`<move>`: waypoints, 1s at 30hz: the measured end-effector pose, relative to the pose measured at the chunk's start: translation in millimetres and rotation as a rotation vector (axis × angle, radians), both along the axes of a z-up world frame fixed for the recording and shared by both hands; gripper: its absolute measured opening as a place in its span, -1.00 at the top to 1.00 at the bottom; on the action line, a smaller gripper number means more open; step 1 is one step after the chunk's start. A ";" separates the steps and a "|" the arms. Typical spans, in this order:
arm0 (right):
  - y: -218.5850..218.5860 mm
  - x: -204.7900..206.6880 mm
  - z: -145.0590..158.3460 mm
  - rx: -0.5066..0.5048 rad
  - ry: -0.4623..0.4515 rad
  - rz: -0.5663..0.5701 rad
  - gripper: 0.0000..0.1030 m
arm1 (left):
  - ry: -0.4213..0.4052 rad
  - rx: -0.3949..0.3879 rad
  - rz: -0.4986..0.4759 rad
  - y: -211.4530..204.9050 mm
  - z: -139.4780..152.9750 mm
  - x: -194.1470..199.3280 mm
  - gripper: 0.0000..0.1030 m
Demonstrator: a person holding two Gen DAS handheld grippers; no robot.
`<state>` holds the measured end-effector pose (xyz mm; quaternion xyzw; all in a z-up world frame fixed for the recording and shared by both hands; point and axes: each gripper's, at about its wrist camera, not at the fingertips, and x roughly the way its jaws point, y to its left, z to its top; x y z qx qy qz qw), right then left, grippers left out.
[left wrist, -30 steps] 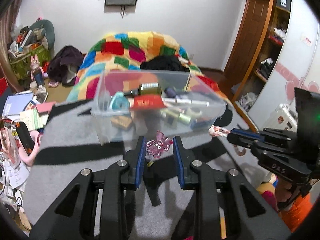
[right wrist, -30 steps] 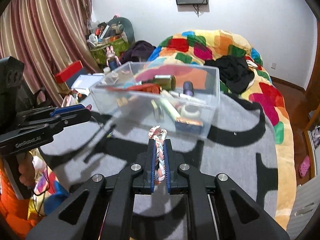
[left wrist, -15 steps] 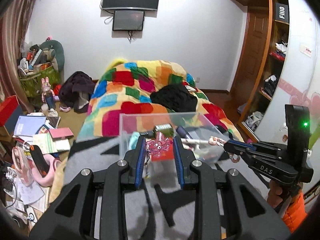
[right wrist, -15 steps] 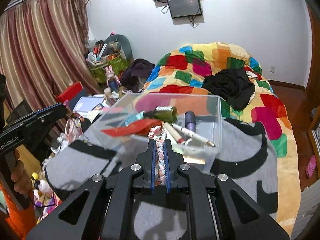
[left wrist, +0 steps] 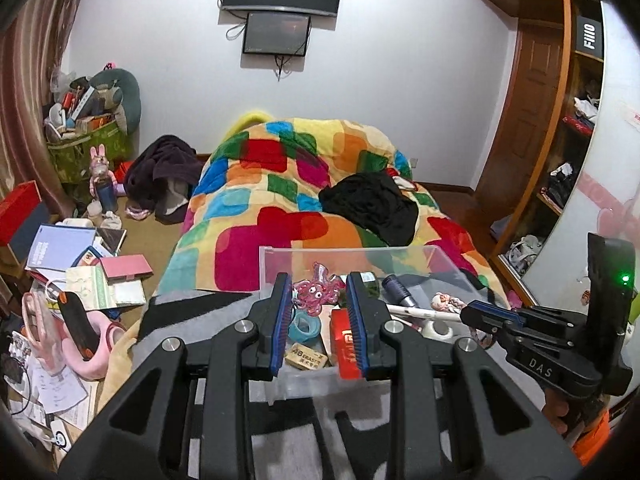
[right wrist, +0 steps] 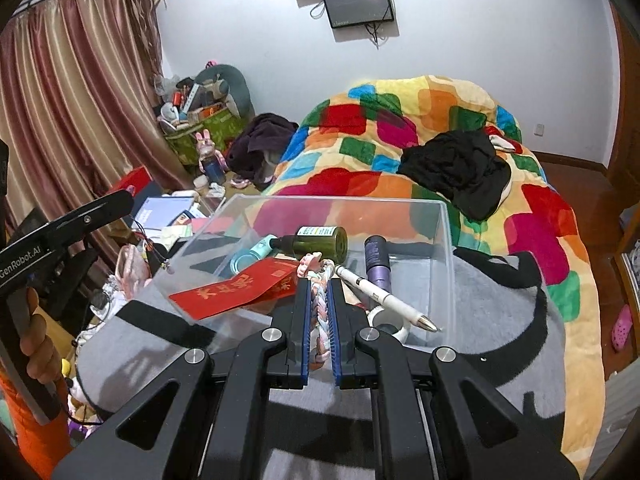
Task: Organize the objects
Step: 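Carry the pink charm with the left gripper while the right carries the cord into the box, release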
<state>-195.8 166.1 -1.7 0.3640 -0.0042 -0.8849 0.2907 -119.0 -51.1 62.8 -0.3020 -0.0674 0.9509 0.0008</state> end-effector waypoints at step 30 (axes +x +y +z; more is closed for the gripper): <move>-12.5 17.0 2.8 0.058 0.040 0.035 0.15 | -0.042 0.028 -0.089 18.0 -23.8 13.4 -0.23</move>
